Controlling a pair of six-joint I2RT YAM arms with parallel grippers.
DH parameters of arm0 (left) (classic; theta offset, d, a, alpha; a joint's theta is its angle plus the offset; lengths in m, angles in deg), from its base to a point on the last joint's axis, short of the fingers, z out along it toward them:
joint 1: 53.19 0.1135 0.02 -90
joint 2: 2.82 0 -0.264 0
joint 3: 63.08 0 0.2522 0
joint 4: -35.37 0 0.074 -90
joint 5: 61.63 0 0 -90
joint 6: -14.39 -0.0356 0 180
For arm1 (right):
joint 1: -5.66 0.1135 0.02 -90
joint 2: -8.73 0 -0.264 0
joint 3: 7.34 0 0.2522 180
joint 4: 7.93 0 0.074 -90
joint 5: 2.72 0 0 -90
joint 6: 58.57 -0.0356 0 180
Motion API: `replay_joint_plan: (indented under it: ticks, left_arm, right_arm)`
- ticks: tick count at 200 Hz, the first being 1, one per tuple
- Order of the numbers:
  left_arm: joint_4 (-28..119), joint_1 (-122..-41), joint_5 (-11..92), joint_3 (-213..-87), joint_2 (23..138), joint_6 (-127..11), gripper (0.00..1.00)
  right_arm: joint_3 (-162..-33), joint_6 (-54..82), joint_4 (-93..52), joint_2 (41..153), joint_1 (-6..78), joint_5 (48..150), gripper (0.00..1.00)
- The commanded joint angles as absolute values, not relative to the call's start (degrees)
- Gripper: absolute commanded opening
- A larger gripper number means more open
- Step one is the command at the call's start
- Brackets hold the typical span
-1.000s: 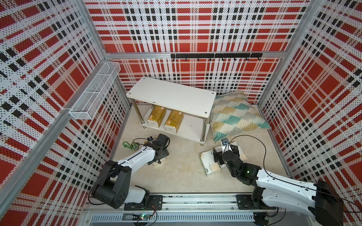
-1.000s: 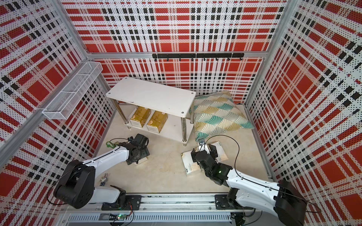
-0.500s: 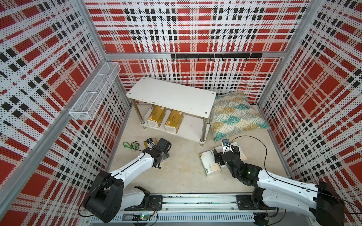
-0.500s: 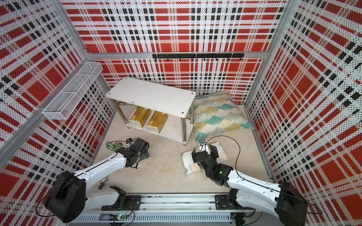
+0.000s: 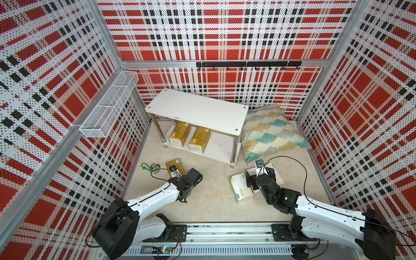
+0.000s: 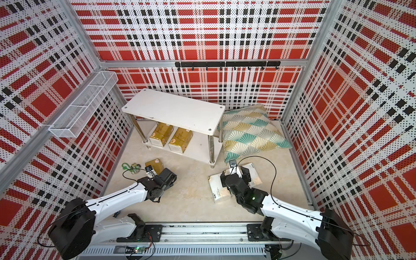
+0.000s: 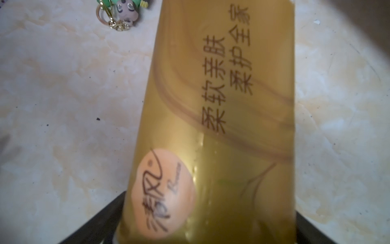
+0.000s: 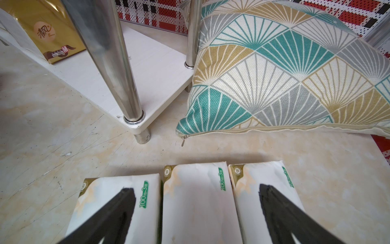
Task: Place the tissue boxes on the shelf by color
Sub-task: Move the box of tissues to the center of the board, then pick up the box of tissues from the center of the board.
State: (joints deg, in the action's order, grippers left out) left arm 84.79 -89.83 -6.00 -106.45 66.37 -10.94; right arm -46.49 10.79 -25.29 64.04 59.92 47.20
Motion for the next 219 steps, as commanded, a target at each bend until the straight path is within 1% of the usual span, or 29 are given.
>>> replay_joint_plan:
  ticks: [1, 42, 68, 119, 142, 219]
  left_arm:
    - [83.78, -91.10, -9.50, -105.18, 66.17, -7.47, 0.99]
    - [81.94, -91.38, -11.44, -105.66, 66.79, -9.14, 0.99]
    - [80.28, -89.07, -8.89, -105.73, 66.86, -12.37, 0.99]
    - [78.80, -85.00, -7.12, -106.20, 66.13, -18.68, 0.99]
    - [77.78, -84.48, -5.59, -106.03, 66.66, -20.39, 0.98]
    - [75.95, -82.59, -5.97, -105.86, 68.17, -25.06, 0.96]
  right_arm:
    - [-46.00, 10.53, -25.48, 63.75, 60.03, 46.72, 1.00]
    - [-45.97, 10.22, -25.37, 64.63, 59.98, 46.93, 1.00]
    - [-45.64, 10.08, -25.28, 64.11, 59.98, 46.62, 1.00]
    - [-45.54, 9.81, -25.24, 64.47, 60.01, 46.60, 1.00]
    - [-45.62, 9.84, -25.03, 64.58, 60.00, 46.70, 1.00]
    - [-45.73, 9.88, -25.34, 64.58, 60.04, 46.57, 1.00]
